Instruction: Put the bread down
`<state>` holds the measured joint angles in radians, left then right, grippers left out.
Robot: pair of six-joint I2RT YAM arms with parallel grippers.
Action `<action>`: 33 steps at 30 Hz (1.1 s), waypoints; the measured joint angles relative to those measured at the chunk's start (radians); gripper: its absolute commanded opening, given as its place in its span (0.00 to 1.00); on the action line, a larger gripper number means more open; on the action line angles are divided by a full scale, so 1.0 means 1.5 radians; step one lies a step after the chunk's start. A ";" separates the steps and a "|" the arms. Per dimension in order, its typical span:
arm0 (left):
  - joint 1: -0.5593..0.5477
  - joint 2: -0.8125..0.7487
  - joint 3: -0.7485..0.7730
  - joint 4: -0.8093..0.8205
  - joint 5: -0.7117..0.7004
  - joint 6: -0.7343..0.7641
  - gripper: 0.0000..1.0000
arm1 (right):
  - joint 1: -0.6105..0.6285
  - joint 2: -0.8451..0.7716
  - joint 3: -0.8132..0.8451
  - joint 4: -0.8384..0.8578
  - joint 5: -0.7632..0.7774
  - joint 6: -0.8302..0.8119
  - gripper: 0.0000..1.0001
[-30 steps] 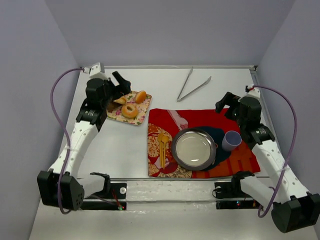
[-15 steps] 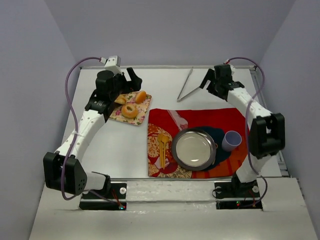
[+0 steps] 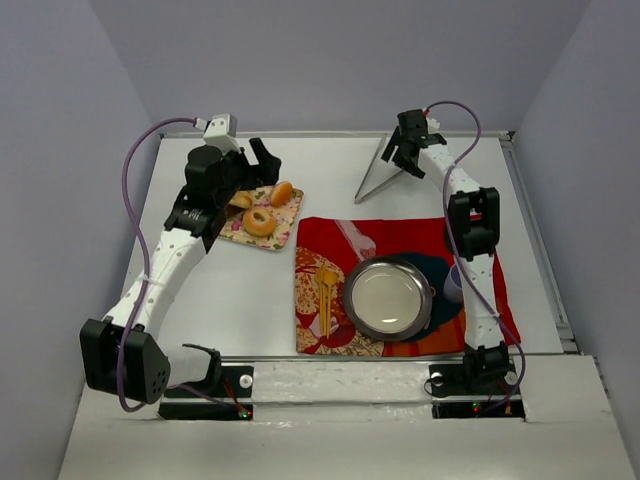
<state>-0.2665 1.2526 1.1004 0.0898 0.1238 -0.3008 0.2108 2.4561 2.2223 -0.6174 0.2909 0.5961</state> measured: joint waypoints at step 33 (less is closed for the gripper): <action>-0.001 -0.043 -0.134 0.030 0.114 -0.036 0.99 | 0.000 0.002 -0.026 -0.017 -0.054 0.050 0.07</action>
<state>-0.2680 1.1873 0.8997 0.1341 0.2947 -0.3542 0.2108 2.4588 2.1826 -0.6430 0.2092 0.6712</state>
